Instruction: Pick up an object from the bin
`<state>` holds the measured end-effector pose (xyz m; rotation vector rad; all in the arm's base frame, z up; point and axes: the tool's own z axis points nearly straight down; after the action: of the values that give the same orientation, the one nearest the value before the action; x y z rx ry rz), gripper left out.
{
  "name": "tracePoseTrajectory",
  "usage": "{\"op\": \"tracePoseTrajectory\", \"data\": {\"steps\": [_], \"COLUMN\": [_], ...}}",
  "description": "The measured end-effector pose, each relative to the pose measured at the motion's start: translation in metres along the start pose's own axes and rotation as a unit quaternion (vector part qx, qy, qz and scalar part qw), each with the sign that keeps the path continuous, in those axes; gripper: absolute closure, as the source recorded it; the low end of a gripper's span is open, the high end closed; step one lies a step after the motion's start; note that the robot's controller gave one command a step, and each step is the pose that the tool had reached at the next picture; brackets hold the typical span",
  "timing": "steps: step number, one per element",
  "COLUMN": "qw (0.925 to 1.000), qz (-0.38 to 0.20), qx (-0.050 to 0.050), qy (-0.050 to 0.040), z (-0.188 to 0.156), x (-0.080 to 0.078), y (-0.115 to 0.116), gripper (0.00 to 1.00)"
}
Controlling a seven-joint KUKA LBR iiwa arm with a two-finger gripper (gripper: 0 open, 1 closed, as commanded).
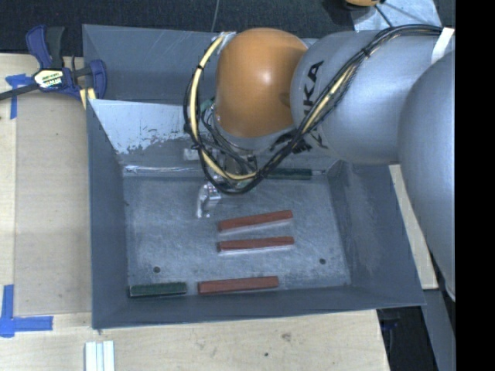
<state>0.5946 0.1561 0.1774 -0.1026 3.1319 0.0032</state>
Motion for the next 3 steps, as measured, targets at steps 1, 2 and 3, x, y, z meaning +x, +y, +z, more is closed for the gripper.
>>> {"op": "tracePoseTrajectory", "data": {"steps": [1, 2, 3], "qw": [0.9976, 0.9987, 0.9974], "qz": [-0.069, -0.052, 0.061], "qx": [0.001, 0.001, -0.005], "qy": [0.0028, 0.0028, -0.0383], "z": [0.044, 0.067, 0.085], "x": [0.036, 0.013, 0.070], "y": [-0.057, -0.075, -0.109], "gripper": [0.00, 0.00, 1.00]}}
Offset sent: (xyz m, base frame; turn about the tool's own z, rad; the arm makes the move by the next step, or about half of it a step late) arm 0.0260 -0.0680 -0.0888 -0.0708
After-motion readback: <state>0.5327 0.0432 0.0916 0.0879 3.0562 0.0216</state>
